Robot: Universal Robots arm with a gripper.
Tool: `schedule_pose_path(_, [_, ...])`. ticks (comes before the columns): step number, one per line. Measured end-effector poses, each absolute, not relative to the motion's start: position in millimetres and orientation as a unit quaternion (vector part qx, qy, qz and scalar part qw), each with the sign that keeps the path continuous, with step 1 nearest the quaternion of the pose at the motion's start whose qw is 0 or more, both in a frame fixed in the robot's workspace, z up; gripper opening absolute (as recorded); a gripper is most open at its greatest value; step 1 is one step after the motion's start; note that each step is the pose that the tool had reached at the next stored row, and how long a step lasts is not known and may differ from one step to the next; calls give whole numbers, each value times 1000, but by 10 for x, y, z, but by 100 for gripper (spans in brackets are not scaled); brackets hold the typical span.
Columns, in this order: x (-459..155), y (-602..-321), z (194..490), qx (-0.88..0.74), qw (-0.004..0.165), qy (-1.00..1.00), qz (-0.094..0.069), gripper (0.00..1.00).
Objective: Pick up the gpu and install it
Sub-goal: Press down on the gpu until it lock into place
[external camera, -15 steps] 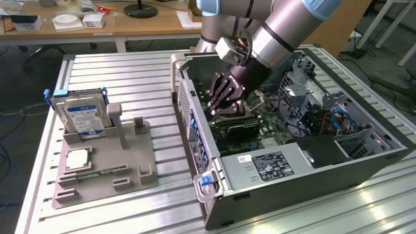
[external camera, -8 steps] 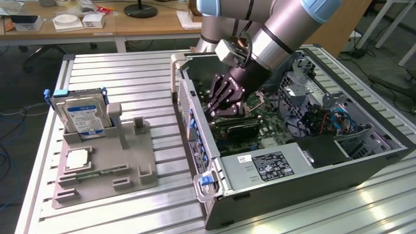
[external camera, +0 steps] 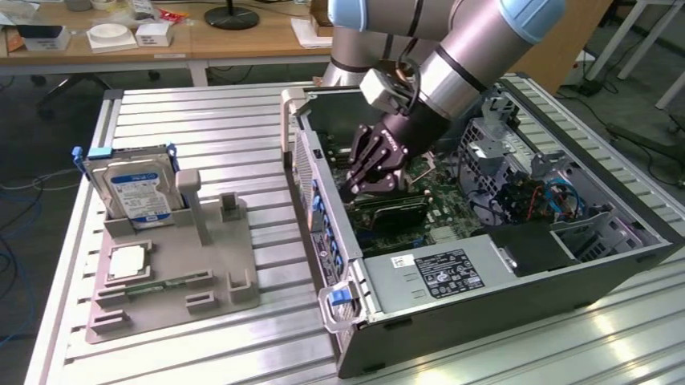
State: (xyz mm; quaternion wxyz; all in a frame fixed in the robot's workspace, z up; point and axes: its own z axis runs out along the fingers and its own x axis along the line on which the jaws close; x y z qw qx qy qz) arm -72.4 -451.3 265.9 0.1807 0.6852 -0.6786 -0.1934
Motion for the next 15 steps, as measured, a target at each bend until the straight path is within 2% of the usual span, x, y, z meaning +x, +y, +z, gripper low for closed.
schedule_pose_path(3, [-702,-4512,2657,686,180,-679,-192,10])
schedule_pose_path(8, [-716,-4512,2648,693,159,-683,-171,10])
schedule_pose_path(15, [-716,-4512,2647,693,159,-683,-170,10])
